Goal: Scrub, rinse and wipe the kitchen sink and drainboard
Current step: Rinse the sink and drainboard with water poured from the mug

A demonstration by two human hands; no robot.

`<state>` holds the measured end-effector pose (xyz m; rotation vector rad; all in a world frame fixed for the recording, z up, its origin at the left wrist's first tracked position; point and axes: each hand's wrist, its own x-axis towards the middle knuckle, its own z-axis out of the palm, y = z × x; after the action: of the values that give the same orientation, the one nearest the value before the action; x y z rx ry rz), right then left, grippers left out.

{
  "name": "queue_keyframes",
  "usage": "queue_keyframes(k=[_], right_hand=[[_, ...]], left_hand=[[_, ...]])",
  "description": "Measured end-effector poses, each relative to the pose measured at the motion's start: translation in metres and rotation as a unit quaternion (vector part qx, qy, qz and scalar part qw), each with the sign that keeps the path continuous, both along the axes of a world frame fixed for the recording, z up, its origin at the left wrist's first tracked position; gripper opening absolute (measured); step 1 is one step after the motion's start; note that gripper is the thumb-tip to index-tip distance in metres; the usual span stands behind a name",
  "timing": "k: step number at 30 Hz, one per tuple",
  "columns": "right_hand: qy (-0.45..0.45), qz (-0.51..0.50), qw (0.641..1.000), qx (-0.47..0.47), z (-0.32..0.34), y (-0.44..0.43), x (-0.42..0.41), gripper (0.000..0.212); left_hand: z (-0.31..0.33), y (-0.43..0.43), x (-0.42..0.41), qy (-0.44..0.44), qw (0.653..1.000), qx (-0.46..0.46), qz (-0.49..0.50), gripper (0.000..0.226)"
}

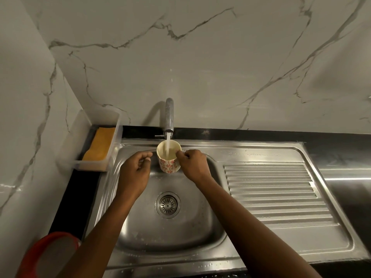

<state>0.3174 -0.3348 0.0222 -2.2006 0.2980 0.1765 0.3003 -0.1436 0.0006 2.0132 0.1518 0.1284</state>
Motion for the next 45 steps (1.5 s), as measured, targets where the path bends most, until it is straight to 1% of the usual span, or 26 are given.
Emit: queue_keyframes(k=[9, 20, 27, 38, 45], right_hand=[[-0.003, 0.001, 1.0, 0.003, 0.002, -0.001, -0.002, 0.042], [-0.008, 0.002, 1.0, -0.004, 0.004, -0.001, -0.004, 0.043], [-0.014, -0.003, 1.0, -0.009, 0.006, 0.0, -0.003, 0.045], [-0.026, -0.013, 1.0, 0.011, 0.005, -0.002, -0.005, 0.045], [-0.018, -0.012, 1.0, 0.013, 0.008, -0.001, -0.007, 0.046]], left_hand=[[-0.004, 0.004, -0.012, 0.007, 1.0, 0.012, -0.005, 0.022], [-0.001, 0.005, -0.023, 0.034, 0.999, -0.009, 0.003, 0.023], [0.003, 0.003, -0.028, 0.036, 0.999, -0.002, 0.001, 0.023], [0.006, 0.002, -0.032, 0.032, 0.999, -0.006, 0.001, 0.023], [0.005, 0.004, -0.034, 0.033, 0.999, 0.001, 0.0, 0.024]])
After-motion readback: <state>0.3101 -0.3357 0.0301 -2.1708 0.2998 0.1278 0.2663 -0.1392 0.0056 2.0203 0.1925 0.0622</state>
